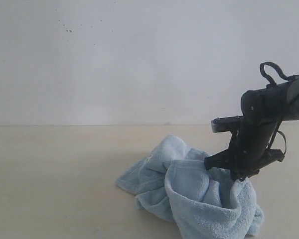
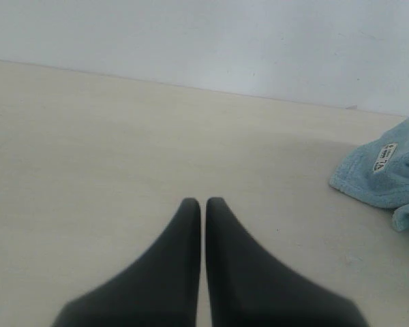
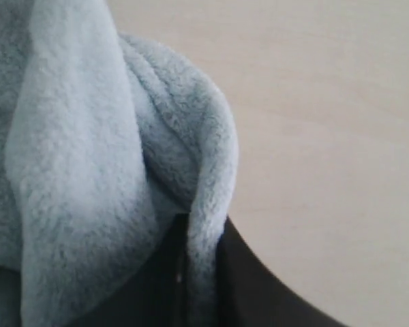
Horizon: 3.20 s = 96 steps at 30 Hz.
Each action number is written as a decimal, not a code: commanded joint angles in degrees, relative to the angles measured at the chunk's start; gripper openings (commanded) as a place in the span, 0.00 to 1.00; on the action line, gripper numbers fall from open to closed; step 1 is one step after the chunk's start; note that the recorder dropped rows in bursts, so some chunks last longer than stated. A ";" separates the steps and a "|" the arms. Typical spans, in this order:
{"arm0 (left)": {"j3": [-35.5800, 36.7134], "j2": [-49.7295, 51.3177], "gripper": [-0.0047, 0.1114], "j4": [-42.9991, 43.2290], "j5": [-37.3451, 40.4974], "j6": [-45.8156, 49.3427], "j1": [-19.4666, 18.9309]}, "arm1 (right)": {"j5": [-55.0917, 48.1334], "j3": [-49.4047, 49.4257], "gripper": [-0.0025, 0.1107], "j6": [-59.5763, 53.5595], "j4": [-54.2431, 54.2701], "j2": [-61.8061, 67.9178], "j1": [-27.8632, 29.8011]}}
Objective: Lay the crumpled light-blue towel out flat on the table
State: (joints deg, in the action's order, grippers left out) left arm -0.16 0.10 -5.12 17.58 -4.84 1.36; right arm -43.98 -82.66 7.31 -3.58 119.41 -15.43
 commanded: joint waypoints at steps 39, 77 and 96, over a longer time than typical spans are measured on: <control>0.16 -0.10 0.08 0.09 -0.01 0.26 0.48 | -10.33 8.09 0.02 13.86 -25.75 -37.32 0.57; 0.16 -0.10 0.08 0.09 -0.01 0.26 0.48 | 6.29 22.03 0.02 15.36 -35.16 -31.01 0.57; 0.16 -0.10 0.08 14.17 -0.01 12.63 0.48 | 16.59 22.03 0.02 22.93 -23.33 -28.94 15.50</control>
State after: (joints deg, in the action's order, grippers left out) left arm -0.16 0.10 7.33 17.58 6.64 1.36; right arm -29.61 -60.80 33.53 -30.32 90.57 -0.34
